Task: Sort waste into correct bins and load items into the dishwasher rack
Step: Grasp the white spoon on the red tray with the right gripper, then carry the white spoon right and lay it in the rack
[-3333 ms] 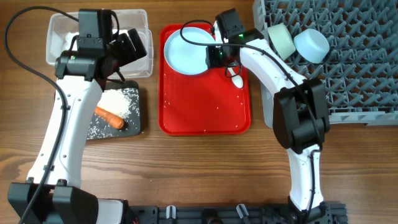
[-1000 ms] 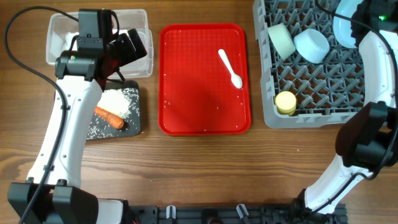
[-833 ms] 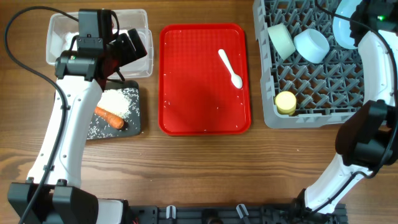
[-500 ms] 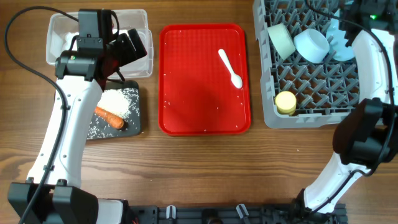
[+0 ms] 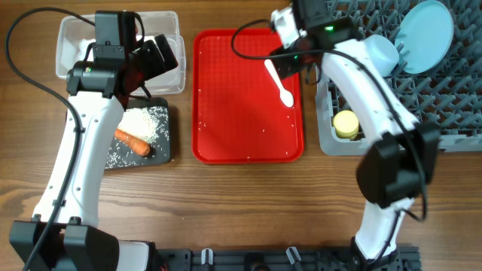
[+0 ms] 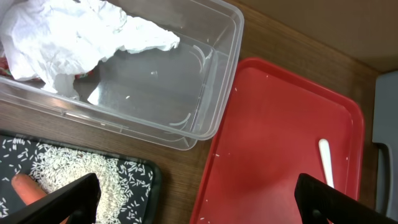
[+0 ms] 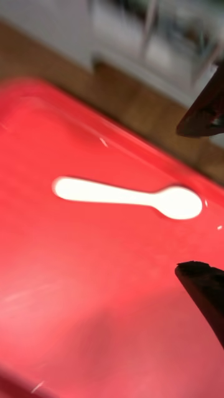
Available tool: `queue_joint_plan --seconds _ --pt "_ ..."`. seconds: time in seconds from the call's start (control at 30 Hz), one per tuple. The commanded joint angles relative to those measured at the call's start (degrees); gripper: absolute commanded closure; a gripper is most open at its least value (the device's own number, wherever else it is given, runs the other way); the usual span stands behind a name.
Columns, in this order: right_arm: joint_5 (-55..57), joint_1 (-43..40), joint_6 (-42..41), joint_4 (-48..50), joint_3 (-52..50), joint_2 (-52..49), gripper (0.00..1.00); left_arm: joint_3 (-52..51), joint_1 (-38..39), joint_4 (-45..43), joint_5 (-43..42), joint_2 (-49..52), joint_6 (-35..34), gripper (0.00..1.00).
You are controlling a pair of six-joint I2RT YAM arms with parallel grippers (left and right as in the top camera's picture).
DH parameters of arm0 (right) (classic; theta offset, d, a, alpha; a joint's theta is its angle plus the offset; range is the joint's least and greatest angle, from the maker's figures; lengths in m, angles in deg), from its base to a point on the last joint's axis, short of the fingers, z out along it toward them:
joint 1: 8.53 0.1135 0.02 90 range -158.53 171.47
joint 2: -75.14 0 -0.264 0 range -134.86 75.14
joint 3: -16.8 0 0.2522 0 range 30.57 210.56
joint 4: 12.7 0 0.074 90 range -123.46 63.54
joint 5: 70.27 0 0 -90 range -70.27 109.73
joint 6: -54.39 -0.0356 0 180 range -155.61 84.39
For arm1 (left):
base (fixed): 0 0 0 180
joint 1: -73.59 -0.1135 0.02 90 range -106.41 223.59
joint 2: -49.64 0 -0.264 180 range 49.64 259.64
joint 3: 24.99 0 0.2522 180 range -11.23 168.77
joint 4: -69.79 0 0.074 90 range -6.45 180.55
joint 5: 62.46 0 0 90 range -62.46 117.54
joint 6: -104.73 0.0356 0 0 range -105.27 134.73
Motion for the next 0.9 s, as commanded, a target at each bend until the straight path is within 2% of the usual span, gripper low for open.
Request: queue_joint_plan --seconds 0.0,0.23,0.47,0.5,0.6,0.77,0.87 --pt "-2.25 -0.17 -6.43 -2.08 -0.48 -6.6 0.37 0.48 -0.24 0.02 0.37 -0.04 -0.72 0.0" --pt "-4.94 -0.17 -6.91 -2.67 -0.5 -14.4 0.44 0.48 -0.24 0.02 0.37 -0.04 -0.72 0.0" --pt "-4.55 -0.17 -8.22 0.26 -0.7 -18.82 0.45 0.48 -0.24 0.02 0.37 -0.04 -0.72 0.0" --pt "-4.55 -0.17 -8.22 0.17 -0.7 -19.04 0.49 0.48 -0.24 0.02 0.35 -0.04 -0.72 0.0" --pt "-4.57 -0.17 -8.22 -0.61 -0.74 -19.06 0.7 0.48 -0.24 0.02 0.37 -0.04 -0.72 0.0" --pt "-4.61 -0.17 -8.24 -0.92 -0.74 -19.06 0.93 0.48 -0.24 0.02 0.35 -0.04 -0.72 0.0" --pt "-5.03 -0.17 -8.2 -1.97 -0.72 -19.02 0.96 0.48 -0.24 0.02 0.35 -0.04 -0.72 0.0"
